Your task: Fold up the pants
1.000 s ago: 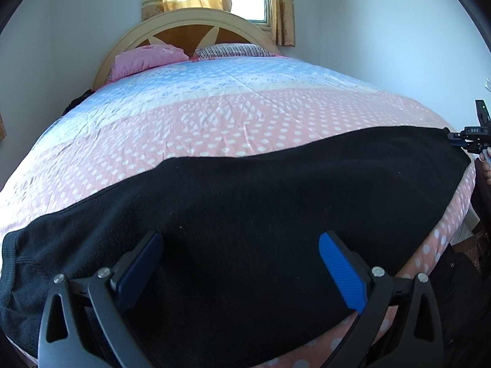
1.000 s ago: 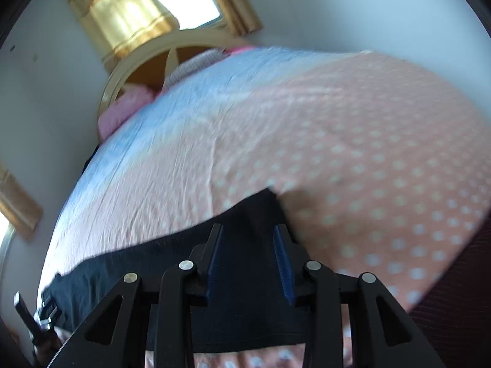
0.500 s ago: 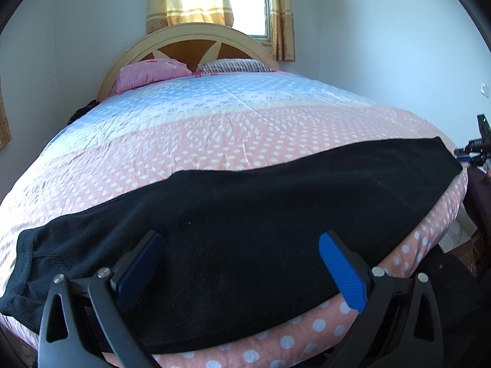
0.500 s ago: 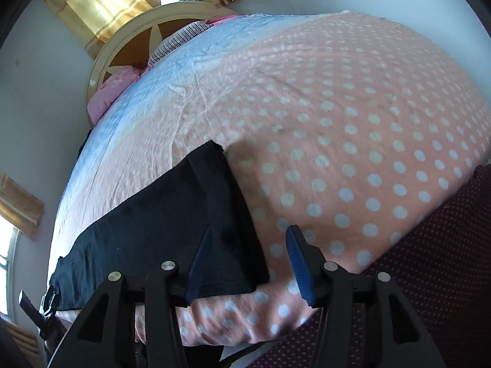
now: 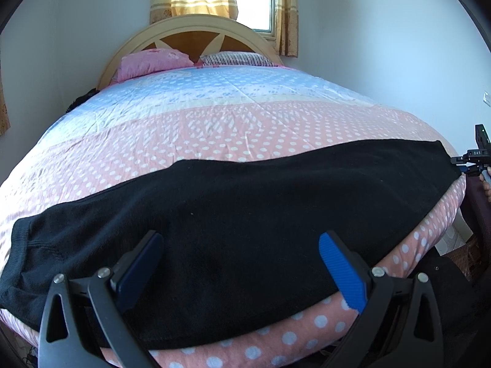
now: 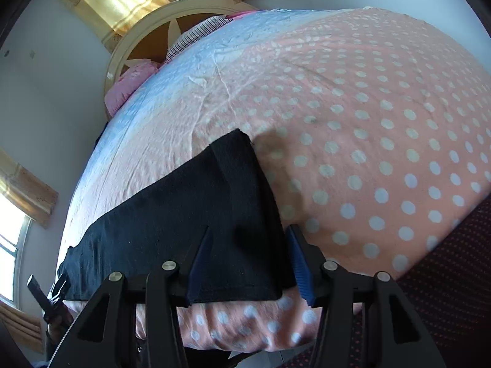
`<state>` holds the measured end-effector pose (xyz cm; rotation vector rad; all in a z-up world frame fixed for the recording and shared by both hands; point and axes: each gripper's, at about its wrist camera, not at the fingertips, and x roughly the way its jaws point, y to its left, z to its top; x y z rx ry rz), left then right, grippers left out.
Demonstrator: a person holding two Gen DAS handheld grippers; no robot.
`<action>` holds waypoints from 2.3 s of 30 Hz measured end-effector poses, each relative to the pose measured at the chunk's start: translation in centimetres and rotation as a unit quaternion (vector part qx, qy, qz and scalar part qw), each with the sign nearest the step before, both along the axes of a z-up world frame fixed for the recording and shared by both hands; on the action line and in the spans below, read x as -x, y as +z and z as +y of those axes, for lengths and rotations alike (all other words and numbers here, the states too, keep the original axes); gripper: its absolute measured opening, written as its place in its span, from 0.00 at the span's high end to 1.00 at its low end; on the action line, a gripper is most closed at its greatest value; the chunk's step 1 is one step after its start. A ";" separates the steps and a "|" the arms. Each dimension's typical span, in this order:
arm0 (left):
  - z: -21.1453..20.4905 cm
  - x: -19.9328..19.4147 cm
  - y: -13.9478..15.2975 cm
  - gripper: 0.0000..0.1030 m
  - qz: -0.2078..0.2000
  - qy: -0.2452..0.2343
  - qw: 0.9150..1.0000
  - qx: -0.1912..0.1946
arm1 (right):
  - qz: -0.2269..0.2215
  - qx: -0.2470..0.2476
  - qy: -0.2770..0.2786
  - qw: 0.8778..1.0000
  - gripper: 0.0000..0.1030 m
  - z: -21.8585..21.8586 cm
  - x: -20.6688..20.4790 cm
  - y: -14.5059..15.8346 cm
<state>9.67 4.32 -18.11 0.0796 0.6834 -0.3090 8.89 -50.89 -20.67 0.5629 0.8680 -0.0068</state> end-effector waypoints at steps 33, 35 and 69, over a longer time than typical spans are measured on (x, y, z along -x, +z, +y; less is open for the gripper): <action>-6.2 -2.3 3.6 0.00 0.044 -0.090 0.994 0.038 | -0.115 0.099 0.144 0.978 0.88 18.6 -1.1 9.9; -6.7 -2.2 3.6 0.00 0.046 -0.096 0.994 0.040 | -0.112 0.113 0.171 0.972 0.88 21.5 -1.9 9.6; -15.8 -4.2 4.1 0.00 0.012 -0.143 0.989 -0.044 | -0.077 0.062 0.277 0.956 0.80 25.6 -3.6 3.8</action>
